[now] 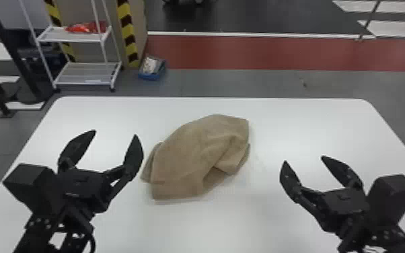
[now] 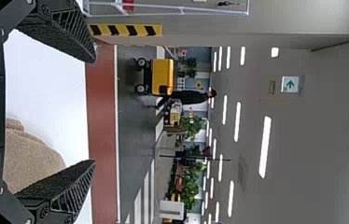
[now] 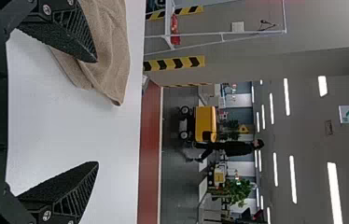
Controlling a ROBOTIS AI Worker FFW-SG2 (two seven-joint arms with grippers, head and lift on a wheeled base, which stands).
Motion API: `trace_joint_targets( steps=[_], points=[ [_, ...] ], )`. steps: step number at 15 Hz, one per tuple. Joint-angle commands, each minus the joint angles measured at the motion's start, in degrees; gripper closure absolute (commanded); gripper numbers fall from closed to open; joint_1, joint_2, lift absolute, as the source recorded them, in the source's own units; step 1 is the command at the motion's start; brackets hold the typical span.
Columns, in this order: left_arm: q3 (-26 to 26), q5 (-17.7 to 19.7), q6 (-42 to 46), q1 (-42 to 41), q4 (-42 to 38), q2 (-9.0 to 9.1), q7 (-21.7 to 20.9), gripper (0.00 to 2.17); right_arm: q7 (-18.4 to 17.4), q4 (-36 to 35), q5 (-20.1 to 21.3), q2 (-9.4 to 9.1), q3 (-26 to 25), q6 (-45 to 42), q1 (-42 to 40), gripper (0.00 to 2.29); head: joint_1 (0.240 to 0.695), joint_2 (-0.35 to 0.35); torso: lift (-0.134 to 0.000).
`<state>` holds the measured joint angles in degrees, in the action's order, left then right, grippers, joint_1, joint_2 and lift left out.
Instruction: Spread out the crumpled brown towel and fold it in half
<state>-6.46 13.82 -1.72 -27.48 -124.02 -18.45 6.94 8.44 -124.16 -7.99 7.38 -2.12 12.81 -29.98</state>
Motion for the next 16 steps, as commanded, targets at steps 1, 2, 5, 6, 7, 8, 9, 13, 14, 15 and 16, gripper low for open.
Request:
trace_joint_targets(
  steps=[1, 2, 5, 6, 7, 8, 9, 13, 14, 15, 16],
  points=[
    [-0.1, -0.1, 0.0, 0.0, 0.0, 0.08, 0.0, 0.13, 0.0, 0.1, -0.1, 0.18, 0.0, 0.0, 0.0, 0.11, 0.695, -0.017, -0.123],
    [-0.1, 0.0, 0.0, 0.0, 0.0, 0.08, 0.2, 0.13, 0.0, 0.1, -0.3, 0.18, -0.1, 0.0, 0.0, 0.11, 0.695, -0.018, -0.123],
    [-0.5, 0.0, 0.0, 0.1, 0.2, 0.17, 0.5, 0.13, 0.0, 0.4, -0.3, 0.18, -0.1, 0.0, 0.0, 0.11, 0.695, -0.018, -0.123],
    [-0.8, -0.5, 0.0, 0.1, 0.3, 0.08, 0.5, 0.12, 0.4, 0.6, -0.2, 0.18, -0.1, -0.4, 0.0, 0.11, 0.695, -0.019, -0.123],
    [-1.2, -0.8, 0.0, 0.3, 0.5, 0.08, 0.5, 0.12, 0.4, 0.6, -0.2, 0.18, -0.1, -0.7, 0.0, 0.11, 0.695, -0.020, -0.123],
    [-1.3, -0.7, 0.0, 0.4, 0.6, 0.08, 0.5, 0.12, 0.4, 0.6, -0.1, 0.18, -0.1, -0.9, -0.1, 0.11, 0.695, -0.021, -0.123],
    [-1.3, -0.7, 0.0, 0.4, 0.5, 0.08, 0.5, 0.12, 0.4, 0.6, -0.3, 0.18, -0.1, -1.1, -0.3, 0.11, 0.695, -0.023, -0.123],
    [-1.3, -0.1, 0.0, 0.5, 0.6, -0.27, 0.4, 0.12, 0.4, 0.6, -0.3, 0.09, -0.1, -1.2, -0.3, 0.11, 0.695, -0.027, -0.123],
    [-1.3, -0.1, 0.0, 0.5, 0.6, -0.27, 0.4, 0.12, 0.4, 0.6, -0.3, 0.01, -0.1, -1.2, -0.3, 0.11, 0.695, -0.027, -0.123],
    [-1.3, 0.0, 0.0, 0.5, 0.6, -0.27, 0.4, 0.12, 0.4, 0.6, -0.3, 0.01, -0.2, -1.2, -0.3, 0.11, 0.695, -0.027, -0.123],
    [-1.3, 0.0, -0.2, 0.6, 0.7, -0.27, 0.4, 0.12, 0.4, 0.6, -0.3, 0.01, -0.2, -1.2, -0.3, 0.12, 0.695, -0.028, -0.123]
  ],
)
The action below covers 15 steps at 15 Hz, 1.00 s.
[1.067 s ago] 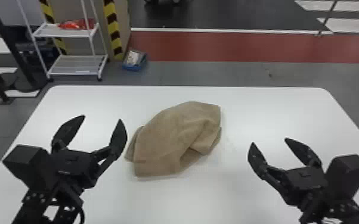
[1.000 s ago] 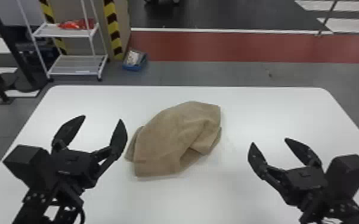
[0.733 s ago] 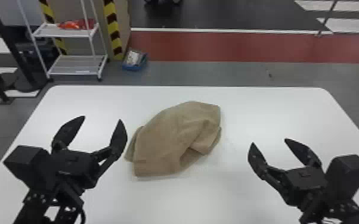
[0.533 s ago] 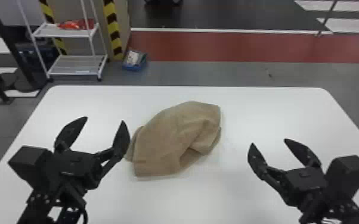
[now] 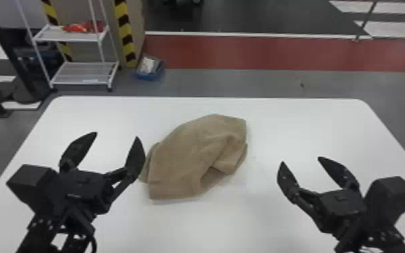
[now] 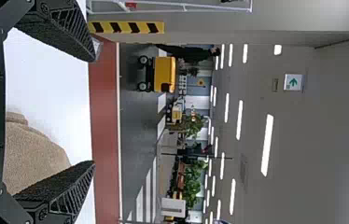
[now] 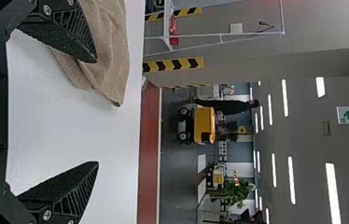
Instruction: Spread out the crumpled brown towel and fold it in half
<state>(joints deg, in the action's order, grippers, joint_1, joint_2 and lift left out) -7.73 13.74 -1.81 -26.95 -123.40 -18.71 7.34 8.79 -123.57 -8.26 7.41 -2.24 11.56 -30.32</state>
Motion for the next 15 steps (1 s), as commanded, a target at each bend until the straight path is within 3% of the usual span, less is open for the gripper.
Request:
trace_joint_targets(
  steps=[1, 5, 7, 9, 15],
  points=[
    [0.0, 0.1, -0.1, 0.1, 0.1, -0.01, 0.0, 0.12, 0.0, 0.1, 0.0, -0.02, 0.0, 0.0, 0.0, 0.12, 0.695, -0.028, -0.123],
    [0.1, 0.9, 1.0, 1.4, 3.5, -0.01, -1.3, 0.14, 0.3, 2.1, 0.2, -0.11, 0.7, 0.2, 1.4, 0.19, 0.695, -0.028, -0.123],
    [0.1, 1.5, 1.1, 1.8, 4.5, -0.10, -1.5, 0.14, 2.5, 3.5, 0.3, -0.11, 1.8, 0.2, 2.8, 0.19, 0.695, -0.021, -0.123],
    [0.0, 1.5, 1.1, 2.0, 4.5, -0.10, -1.5, 0.13, 5.2, 6.1, 0.9, -0.02, 3.5, 1.6, 6.6, 0.19, 0.695, -0.003, -0.123],
    [0.4, 1.6, 1.1, 1.4, 4.0, -0.98, -1.5, 0.14, 7.5, 17.3, 6.1, 0.15, 10.4, 11.8, 19.9, 0.22, 0.695, 0.067, -0.123]
  ],
)
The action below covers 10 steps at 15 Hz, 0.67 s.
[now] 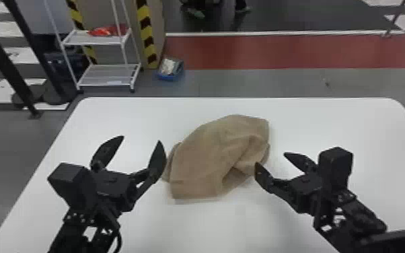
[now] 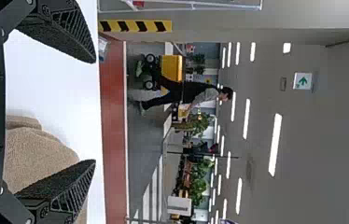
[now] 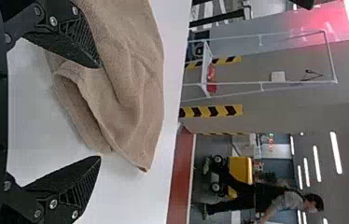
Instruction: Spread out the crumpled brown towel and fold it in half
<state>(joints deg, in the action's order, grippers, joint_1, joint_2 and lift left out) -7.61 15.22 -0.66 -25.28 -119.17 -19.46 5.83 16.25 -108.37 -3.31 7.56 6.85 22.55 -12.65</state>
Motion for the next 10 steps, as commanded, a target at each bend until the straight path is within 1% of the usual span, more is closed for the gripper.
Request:
trace_joint_targets(
  steps=[1, 3, 5, 6, 7, 9, 10],
  points=[
    [0.4, 0.1, 0.0, -0.6, -0.4, -0.23, 0.0, 0.14, 0.8, 2.8, 1.1, 0.00, 1.7, 1.1, 3.0, 0.26, 0.695, 0.082, -0.123],
    [0.7, 0.2, 0.0, -0.6, -0.5, -0.32, 0.0, 0.14, 1.6, 4.5, 0.9, -0.09, 2.4, 3.4, 4.7, 0.29, 0.695, 0.098, -0.123],
    [0.5, 0.2, 0.0, -0.6, -0.6, -0.32, 0.0, 0.14, 3.9, 5.9, 0.5, -0.35, 2.5, 5.5, 6.1, 0.29, 0.695, 0.108, -0.123],
    [0.3, 0.2, 0.0, -0.6, -0.8, -0.32, -0.1, 0.14, 4.4, 6.1, 0.4, -0.35, 2.6, 5.9, 6.1, 0.29, 0.695, 0.117, -0.123],
    [0.3, 0.2, 0.0, -0.6, -1.0, -0.32, -0.1, 0.14, 4.6, 6.1, 0.1, -0.44, 2.6, 5.9, 6.2, 0.37, 0.695, 0.120, -0.123],
    [0.3, 0.2, 0.0, -0.6, -1.0, -0.32, -0.3, 0.14, 6.0, 6.1, -0.5, -0.44, 2.6, 9.4, 7.0, 0.60, 0.695, 0.121, -0.123],
    [0.3, 0.2, 0.0, -0.8, -1.1, -0.32, -0.3, 0.14, 6.8, 5.9, -0.6, -0.35, 2.6, 9.6, 7.0, 0.89, 0.695, 0.124, -0.123]
  ],
)
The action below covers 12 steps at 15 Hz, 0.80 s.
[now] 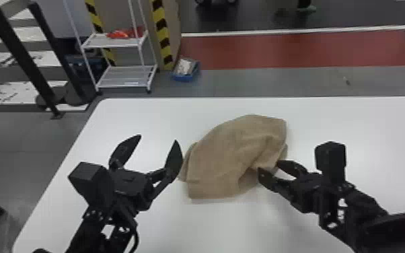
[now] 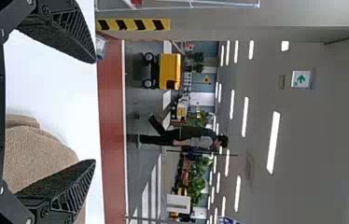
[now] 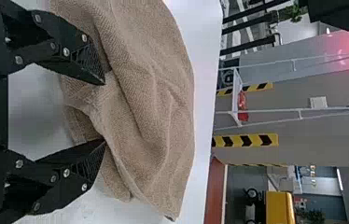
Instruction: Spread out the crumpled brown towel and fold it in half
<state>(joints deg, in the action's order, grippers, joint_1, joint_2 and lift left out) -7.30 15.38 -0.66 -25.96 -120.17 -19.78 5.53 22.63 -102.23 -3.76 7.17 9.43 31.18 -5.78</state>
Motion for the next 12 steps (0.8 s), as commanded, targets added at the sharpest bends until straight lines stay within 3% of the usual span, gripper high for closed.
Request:
trace_joint_targets(
  steps=[1, 2, 3, 6, 8, 12],
  points=[
    [0.0, 0.0, 0.0, -0.2, -0.2, 0.00, 0.0, 0.14, 0.7, -0.9, -0.4, 0.04, 0.1, 1.3, -0.3, 1.32, 0.695, 0.126, -0.123],
    [0.1, 0.0, 0.0, -0.3, -0.2, 0.00, 0.0, 0.14, 0.8, -1.9, -0.4, 0.04, 0.1, 1.5, -0.5, 1.72, 0.695, 0.129, -0.123],
    [0.2, 0.0, 0.0, -0.3, -0.2, 0.00, 0.0, 0.14, 1.1, -3.1, -0.4, 0.04, 0.1, 2.0, -0.6, 1.92, 0.695, 0.131, -0.123],
    [0.0, 0.0, 0.0, -0.4, -0.2, 0.00, 0.0, 0.14, 1.2, -7.4, -1.0, 0.04, 0.0, 4.3, -1.2, 1.96, 0.695, 0.139, -0.123],
    [0.0, 0.0, 0.2, -0.4, -0.2, 0.00, 0.0, 0.14, 2.0, -15.3, -1.3, 0.04, 0.5, 10.3, -1.5, 1.96, 0.695, 0.142, -0.123],
    [0.3, 0.7, 0.7, -0.5, -0.1, 0.00, 0.0, 0.14, 0.8, -28.4, -7.8, -0.14, -0.1, 18.7, 2.4, 1.96, 0.695, 0.171, -0.123]
  ],
)
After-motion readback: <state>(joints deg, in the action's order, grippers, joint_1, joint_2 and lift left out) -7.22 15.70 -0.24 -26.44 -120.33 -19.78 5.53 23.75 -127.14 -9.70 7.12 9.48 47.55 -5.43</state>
